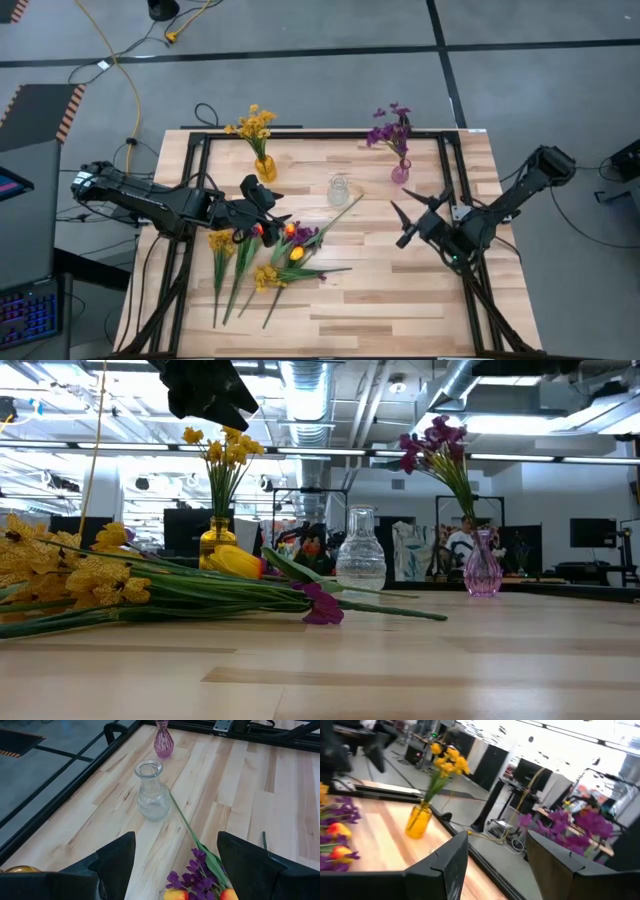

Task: Sort flowers into vase by color
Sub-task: Put the yellow flowers into the yellow vase

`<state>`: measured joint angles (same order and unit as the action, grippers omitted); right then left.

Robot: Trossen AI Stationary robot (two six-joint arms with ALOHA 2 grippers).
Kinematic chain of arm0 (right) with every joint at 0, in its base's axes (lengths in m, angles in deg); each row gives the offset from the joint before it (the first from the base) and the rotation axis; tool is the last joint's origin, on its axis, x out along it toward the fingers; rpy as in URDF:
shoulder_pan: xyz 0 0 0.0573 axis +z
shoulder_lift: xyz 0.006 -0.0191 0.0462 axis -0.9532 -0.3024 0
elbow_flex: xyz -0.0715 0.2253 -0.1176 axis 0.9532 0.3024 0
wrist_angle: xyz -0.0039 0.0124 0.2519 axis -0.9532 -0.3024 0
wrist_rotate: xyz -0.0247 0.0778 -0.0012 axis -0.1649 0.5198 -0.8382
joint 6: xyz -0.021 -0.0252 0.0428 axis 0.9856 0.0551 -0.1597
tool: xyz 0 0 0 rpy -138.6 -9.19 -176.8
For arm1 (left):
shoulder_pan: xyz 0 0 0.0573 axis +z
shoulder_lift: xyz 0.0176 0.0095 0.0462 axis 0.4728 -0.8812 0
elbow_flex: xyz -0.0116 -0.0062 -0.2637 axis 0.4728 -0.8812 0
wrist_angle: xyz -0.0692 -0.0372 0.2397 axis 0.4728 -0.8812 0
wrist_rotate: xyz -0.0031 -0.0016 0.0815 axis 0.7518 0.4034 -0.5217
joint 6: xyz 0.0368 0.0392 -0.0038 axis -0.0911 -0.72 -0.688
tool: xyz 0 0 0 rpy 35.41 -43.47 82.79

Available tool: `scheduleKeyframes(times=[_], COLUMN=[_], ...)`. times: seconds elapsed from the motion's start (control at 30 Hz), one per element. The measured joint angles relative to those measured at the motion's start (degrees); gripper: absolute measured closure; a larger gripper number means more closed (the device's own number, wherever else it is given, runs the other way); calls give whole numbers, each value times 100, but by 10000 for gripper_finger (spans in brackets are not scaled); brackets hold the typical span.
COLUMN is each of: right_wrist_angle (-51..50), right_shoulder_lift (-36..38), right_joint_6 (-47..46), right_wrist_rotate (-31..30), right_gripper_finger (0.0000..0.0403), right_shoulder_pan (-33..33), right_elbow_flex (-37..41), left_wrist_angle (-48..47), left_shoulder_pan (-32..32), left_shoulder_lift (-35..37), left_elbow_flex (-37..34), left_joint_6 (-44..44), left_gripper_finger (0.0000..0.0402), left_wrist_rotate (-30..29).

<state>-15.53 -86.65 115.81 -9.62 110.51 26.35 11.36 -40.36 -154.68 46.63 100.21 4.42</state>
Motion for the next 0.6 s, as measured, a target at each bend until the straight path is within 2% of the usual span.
scheduleKeyframes(times=[0.27, 0.6], right_wrist_angle=[-1121, -1667], right_shoulder_lift=[-554, -1272], right_joint_6=[9, 13], right_wrist_rotate=[38, 40], right_gripper_finger=[194, 197], right_shoulder_pan=[166, -121], right_elbow_flex=[-827, -1787], left_wrist_angle=[-2, -13], left_shoulder_pan=[0, 0], left_shoulder_lift=[0, 0], left_elbow_flex=[0, 0], left_joint_6=[-15, -17], left_gripper_finger=[132, 132], left_wrist_rotate=[0, 55])
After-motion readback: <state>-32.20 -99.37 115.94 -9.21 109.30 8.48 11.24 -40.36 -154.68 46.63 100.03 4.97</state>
